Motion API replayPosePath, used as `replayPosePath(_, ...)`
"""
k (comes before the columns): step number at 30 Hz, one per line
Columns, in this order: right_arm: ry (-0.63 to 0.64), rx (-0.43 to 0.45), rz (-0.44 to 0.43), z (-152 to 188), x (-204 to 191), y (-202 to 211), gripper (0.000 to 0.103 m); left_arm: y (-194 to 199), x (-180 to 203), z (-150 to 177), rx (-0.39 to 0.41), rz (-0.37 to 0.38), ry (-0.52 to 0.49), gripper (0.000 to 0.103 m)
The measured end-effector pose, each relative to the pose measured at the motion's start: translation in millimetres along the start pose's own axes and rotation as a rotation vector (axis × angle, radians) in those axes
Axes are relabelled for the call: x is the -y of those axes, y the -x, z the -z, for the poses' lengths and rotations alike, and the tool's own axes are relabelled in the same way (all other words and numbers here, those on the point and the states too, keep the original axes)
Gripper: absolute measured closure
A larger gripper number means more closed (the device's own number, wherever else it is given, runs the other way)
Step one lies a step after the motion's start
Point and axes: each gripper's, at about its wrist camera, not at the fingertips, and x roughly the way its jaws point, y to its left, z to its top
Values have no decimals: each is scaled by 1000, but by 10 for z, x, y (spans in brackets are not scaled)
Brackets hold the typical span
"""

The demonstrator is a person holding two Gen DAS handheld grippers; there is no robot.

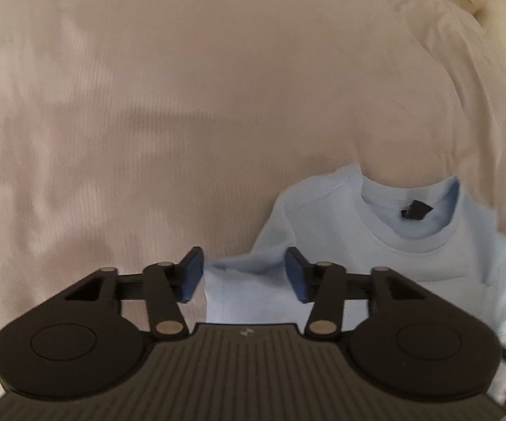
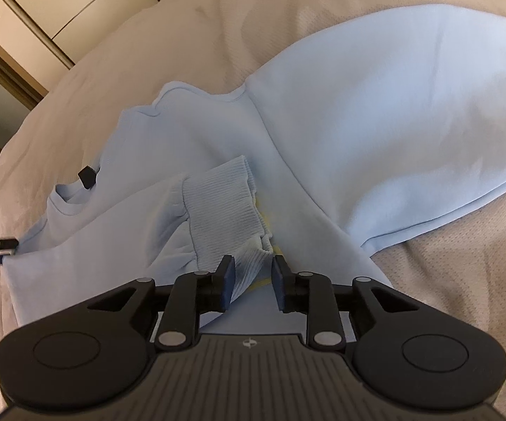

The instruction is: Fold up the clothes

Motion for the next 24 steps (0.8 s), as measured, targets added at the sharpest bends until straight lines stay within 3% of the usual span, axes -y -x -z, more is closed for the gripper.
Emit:
replayPosePath(1,-4,-1,-3,-5,0,-11,75,-6,-13,6,-15,17,-6,66)
replayPosePath(3,-9,-2,-15,-14,-7,-40,74,5,32,21,-24,21,-57,90)
replayPosePath(4,-10,-3,-24,-18,-14,-58,74,26,63,33,-19,7,-84,91)
replayPosePath(5,-9,-5,-28,-20,-25,-75,85,56,91,51,-5,-19,-105,92)
replayPosePath(7,-4,7,-29,-25,-48,-81,93,106,106,66,40,-106,-114,92)
replayPosePath(9,18,13,-20,-22,-88,-85,95,50,60,68,59,-198,-61,91)
replayPosePath(12,65,17,17,30,-159,-115,96,-121,29,96,54,-246,19,87)
replayPosePath(15,97,30,49,55,-218,-101,96,-135,48,112,89,-264,63,83)
replayPosePath(18,137,46,67,48,-275,-49,97,129,-170,105,173,-188,228,82)
replayPosePath(20,156,52,76,37,-292,-32,97,366,-226,138,239,-204,269,85)
replayPosePath(24,147,55,93,39,-305,-5,97,543,88,368,236,-206,71,85)
